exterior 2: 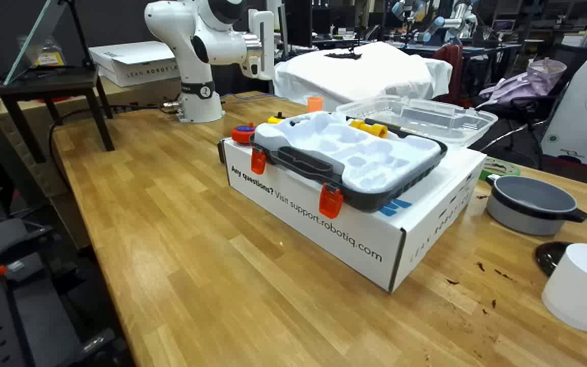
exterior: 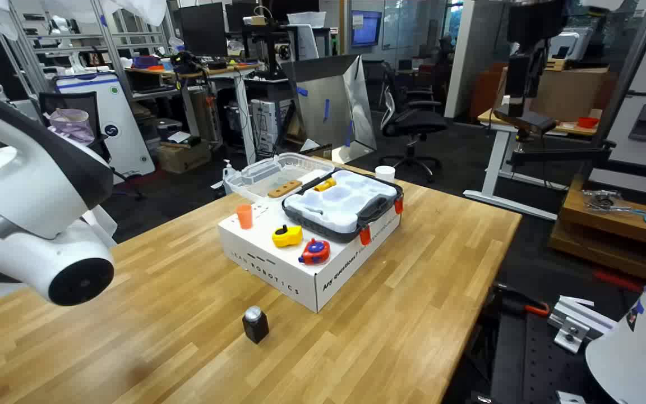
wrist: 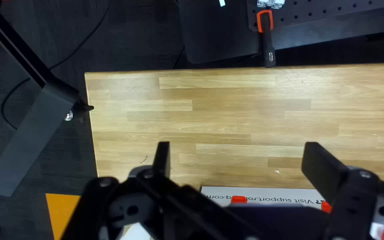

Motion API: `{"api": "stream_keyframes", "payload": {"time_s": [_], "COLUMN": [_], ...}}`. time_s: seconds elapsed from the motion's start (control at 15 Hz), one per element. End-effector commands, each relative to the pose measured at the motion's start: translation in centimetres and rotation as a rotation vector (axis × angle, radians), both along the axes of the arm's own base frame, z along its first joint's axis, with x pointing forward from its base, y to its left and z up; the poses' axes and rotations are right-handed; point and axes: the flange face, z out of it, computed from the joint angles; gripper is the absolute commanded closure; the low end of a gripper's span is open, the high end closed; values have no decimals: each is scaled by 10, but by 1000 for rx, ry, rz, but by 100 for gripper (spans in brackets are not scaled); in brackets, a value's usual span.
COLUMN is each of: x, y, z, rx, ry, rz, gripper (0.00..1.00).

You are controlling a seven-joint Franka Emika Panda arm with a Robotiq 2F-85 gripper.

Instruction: Put the yellow object inside the black and white case on the table

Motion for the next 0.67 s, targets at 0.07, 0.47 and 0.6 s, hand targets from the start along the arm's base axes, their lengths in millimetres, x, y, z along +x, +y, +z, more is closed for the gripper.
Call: {"api": "stream_keyframes", "payload": {"time_s": [0.07, 0.47, 0.6], "x": [5, 55, 80], "y": [3, 40, 51], "z": [-1, -15, -18], "rx": [17, 14, -15], "ry": [-3, -24, -42], "rz": [17, 72, 84], "gripper": [0, 0, 0]}}
